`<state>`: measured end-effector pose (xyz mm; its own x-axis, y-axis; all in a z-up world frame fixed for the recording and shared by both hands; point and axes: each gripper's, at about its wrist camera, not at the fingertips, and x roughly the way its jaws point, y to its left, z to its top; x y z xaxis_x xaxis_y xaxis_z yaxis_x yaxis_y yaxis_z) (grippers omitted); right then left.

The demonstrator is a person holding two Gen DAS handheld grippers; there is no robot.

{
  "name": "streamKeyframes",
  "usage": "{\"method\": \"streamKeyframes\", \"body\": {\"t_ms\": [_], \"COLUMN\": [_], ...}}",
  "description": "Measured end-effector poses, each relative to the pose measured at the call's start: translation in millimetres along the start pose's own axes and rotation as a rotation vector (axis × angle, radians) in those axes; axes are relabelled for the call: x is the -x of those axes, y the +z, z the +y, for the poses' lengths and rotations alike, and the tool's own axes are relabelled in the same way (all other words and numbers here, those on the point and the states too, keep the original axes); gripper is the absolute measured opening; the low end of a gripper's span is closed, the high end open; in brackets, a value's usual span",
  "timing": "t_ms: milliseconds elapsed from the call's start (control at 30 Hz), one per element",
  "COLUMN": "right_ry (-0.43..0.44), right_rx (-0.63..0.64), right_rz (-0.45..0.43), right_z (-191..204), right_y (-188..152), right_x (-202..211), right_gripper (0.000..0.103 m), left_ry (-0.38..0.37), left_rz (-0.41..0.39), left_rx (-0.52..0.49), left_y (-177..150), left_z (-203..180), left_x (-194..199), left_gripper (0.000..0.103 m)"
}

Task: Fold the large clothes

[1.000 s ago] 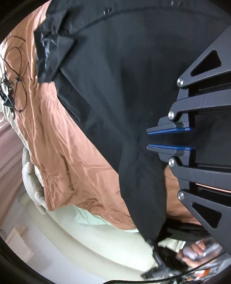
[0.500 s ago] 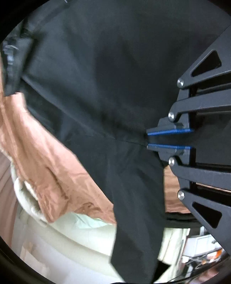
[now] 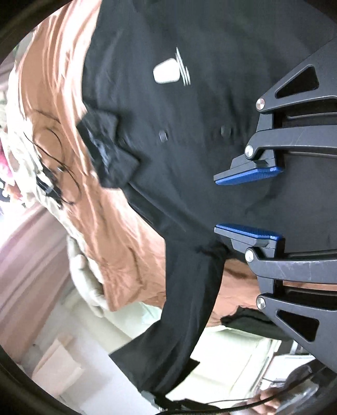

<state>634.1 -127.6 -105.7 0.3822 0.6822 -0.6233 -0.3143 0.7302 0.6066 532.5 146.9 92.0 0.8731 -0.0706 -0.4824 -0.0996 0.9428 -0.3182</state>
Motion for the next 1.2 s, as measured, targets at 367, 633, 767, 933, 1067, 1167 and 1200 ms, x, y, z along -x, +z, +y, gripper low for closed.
{"method": "streamKeyframes", "body": {"t_ms": [367, 633, 767, 933, 1067, 1167, 1200], "right_ry": [-0.108, -0.175, -0.174, -0.199, -0.251, -0.281, -0.295], "right_rx": [-0.059, -0.095, -0.081, -0.006, 0.059, 0.099, 0.111], "right_rz": [-0.089, -0.097, -0.089, -0.054, -0.038, -0.006, 0.003], "right_z": [-71.8, -102.6, -94.2, -70.8, -52.7, -41.6, -38.6], "right_y": [-18.9, -31.7, -26.4, -19.2, -10.8, -0.4, 2.7], "right_x": [84.3, 107.7, 97.9, 70.6, 42.5, 14.2, 5.5], "right_gripper": [0.05, 0.055, 0.055, 0.057, 0.072, 0.072, 0.072], "left_ry": [-0.123, -0.203, -0.157, -0.042, 0.045, 0.106, 0.13], "left_rz": [0.226, 0.385, 0.377, 0.339, 0.321, 0.333, 0.341], "left_rx": [-0.101, -0.163, -0.141, -0.075, -0.025, 0.007, 0.024], "left_y": [-46.7, -107.3, -108.0, -105.0, -106.5, -112.5, -115.9], "left_z": [-93.2, -126.1, -104.9, -46.5, 2.2, 35.3, 48.6], "left_x": [-75.8, -106.8, -98.7, -79.5, -63.8, -57.2, -55.3], "left_gripper": [0.022, 0.096, 0.096, 0.096, 0.092, 0.081, 0.076]}}
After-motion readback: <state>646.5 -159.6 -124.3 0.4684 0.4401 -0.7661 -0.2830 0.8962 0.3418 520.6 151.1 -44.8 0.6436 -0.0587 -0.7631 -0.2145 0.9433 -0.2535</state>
